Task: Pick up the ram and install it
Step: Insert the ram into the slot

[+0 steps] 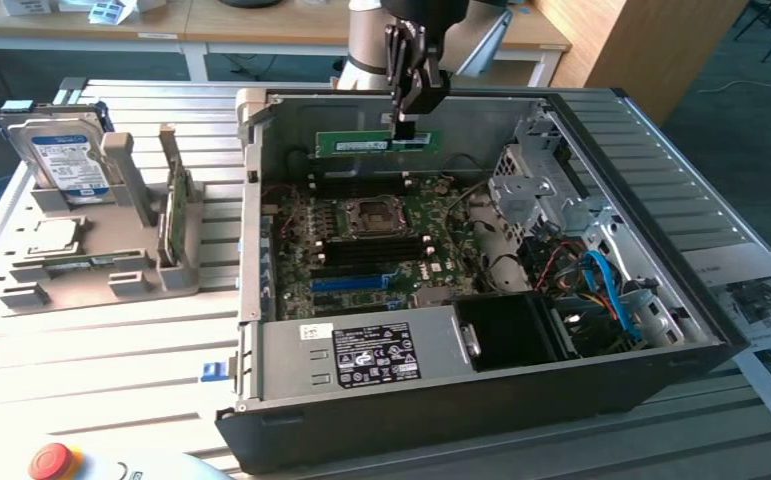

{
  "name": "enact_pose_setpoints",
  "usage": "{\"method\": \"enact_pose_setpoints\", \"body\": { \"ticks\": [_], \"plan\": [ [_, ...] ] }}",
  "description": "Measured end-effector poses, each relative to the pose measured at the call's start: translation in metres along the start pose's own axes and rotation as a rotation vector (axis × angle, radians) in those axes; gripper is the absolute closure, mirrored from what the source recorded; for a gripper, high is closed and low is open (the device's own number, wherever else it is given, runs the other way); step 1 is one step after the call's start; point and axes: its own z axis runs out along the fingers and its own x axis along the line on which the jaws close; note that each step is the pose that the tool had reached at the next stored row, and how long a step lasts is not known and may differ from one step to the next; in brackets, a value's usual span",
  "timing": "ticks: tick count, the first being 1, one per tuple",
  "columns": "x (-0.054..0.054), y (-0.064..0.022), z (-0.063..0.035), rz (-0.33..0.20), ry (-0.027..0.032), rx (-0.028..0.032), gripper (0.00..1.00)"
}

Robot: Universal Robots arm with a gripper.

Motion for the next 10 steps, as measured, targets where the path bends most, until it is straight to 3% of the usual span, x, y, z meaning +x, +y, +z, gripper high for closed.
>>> {"method": "enact_pose_setpoints", "body": {
  "ticks": [6, 10],
  "plan": [
    [0.0, -0.0001, 0.0, 0.0, 0.0, 0.0, 0.88],
    [0.0015, -0.0064, -0.0001, 0.0, 0.0, -0.0005, 0.88]
  ]
}}
